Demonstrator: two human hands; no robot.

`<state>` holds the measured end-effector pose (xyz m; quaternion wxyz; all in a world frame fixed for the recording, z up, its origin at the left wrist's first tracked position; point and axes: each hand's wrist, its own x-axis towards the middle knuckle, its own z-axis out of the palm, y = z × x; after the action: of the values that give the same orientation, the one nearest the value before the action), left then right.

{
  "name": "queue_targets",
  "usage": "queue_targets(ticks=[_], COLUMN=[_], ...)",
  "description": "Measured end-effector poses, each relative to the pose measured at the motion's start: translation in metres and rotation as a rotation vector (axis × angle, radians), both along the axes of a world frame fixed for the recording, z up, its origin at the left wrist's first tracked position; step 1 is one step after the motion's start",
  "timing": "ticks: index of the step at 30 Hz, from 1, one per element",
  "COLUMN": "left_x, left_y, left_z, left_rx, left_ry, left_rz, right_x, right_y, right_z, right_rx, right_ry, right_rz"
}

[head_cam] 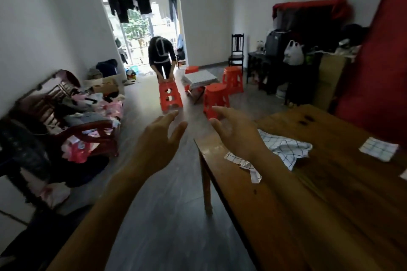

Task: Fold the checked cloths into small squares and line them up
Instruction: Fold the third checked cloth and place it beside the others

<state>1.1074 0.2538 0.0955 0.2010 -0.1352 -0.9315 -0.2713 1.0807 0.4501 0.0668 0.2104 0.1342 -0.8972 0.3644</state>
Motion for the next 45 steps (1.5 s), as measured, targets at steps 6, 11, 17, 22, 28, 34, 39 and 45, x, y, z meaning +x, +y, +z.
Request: queue_targets(ticks=[6,11,17,22,28,34,39,45], left_x=[-0.118,-0.190,-0.263,-0.332,-0.406,-0.458,-0.465,-0.457], left_y=[0.036,0.079,0.123,0.151,0.171,0.196,0.203,0.200], left_z=[-0.007,-0.040,-0.089,-0.131,-0.185,-0.239,-0.295,-0.341], left_rx=[-0.004,0.007,0.020,-0.036,-0.072,-0.168,-0.267,-0.410], left_ry=[0.035,-0.064,-0.192,-0.268,-0.363,-0.493,-0.664,-0.714], left_rz=[-0.115,-0.288,-0.470,-0.638,-0.817,-0.932,-0.929,-0.907], right_x=[-0.072,-0.105,-0.142,-0.188,-0.235,-0.255,-0.271,-0.285], right_y=[0.047,0.090,0.120,0.130,0.122,0.115,0.119,0.126], right_z=[-0.020,-0.043,-0.084,-0.122,-0.160,-0.200,-0.243,-0.284], right_rx=[-0.013,-0.032,-0.044,-0.049,-0.104,-0.157,-0.178,-0.156], right_ry=[-0.065,-0.133,-0.239,-0.331,-0.489,-0.639,-0.735,-0.820], right_rz=[-0.162,-0.306,-0.487,-0.617,-0.771,-0.839,-0.849,-0.762])
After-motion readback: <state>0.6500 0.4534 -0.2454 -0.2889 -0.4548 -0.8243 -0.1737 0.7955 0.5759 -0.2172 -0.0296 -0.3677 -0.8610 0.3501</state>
